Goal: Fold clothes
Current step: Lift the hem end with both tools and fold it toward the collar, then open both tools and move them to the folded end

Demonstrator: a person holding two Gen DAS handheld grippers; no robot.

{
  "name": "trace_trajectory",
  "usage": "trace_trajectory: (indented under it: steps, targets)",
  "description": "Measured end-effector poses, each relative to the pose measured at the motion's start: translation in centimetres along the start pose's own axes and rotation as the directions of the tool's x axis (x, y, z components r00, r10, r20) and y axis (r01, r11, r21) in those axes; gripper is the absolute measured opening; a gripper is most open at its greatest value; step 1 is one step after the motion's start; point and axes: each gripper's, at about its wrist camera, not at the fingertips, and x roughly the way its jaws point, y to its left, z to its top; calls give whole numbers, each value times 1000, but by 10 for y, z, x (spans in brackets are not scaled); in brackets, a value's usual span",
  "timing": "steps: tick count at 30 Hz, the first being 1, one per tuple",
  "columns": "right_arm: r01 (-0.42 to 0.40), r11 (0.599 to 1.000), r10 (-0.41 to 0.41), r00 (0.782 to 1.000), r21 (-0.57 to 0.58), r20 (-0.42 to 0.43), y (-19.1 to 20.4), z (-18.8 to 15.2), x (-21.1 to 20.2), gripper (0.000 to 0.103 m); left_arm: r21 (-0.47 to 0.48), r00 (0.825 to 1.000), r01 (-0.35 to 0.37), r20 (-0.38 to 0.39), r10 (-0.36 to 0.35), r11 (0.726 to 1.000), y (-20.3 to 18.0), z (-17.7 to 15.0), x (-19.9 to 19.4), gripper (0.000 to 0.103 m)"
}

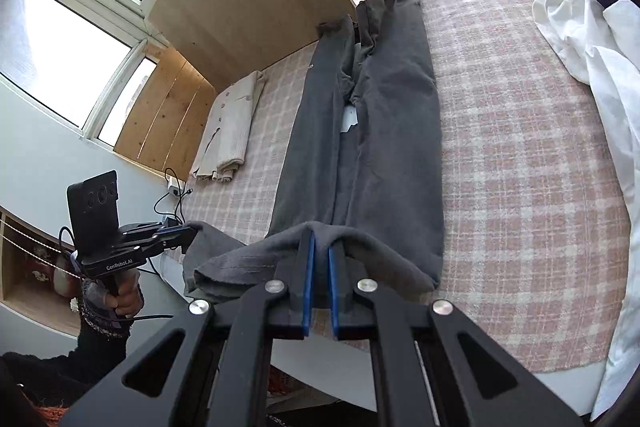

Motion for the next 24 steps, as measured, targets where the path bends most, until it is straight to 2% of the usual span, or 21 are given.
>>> trace_trajectory:
  steps: [2,4,5,7,8,9,11,13,16,17,19,24]
  targets:
    - [14,1000,-14,1000,-15,-8,-6,40,11,8,-33,998,-54,-25,54,998,22,34,29,9]
    - [54,998,-53,995,13,-84,-24,70,35,17,-74,989,-127,-83,121,989,50,55,58,23]
    - [80,996,-75,988,32,-133,-34,84,49,21,-100,982,-160,-114,148,982,65,61,68,24]
    - [60,998,-54,989,33,-137,-46,96,50,21,-145,986,-149,-97,136,978,80,63,63,24]
    - [39,999,-35,991,28,-126,-50,99,47,25,-167,988,-143,-88,130,976,87,63,60,28]
    - [26,1000,-24,993,14,-116,-52,100,43,34,-169,990,-134,-64,125,976,90,61,51,31]
    - [24,999,-27,994,-27,-106,-54,95,37,42,-157,989,-144,-46,139,977,90,53,43,45]
    - [48,997,-55,991,-58,-121,-58,84,40,42,-145,985,-172,-51,166,974,88,43,40,46]
    - [82,995,-92,981,-64,-172,-69,69,62,42,-186,987,-130,-116,109,974,89,31,61,46]
    - [90,994,-101,979,-66,-178,-72,68,71,42,-182,985,-142,-128,120,973,88,29,70,46]
    - [98,992,-111,978,-80,-175,-75,68,86,42,-162,978,-176,-143,153,971,84,26,84,46]
    - [151,979,-172,972,-138,-158,-55,83,80,42,-116,966,-175,-210,148,978,80,36,102,42]
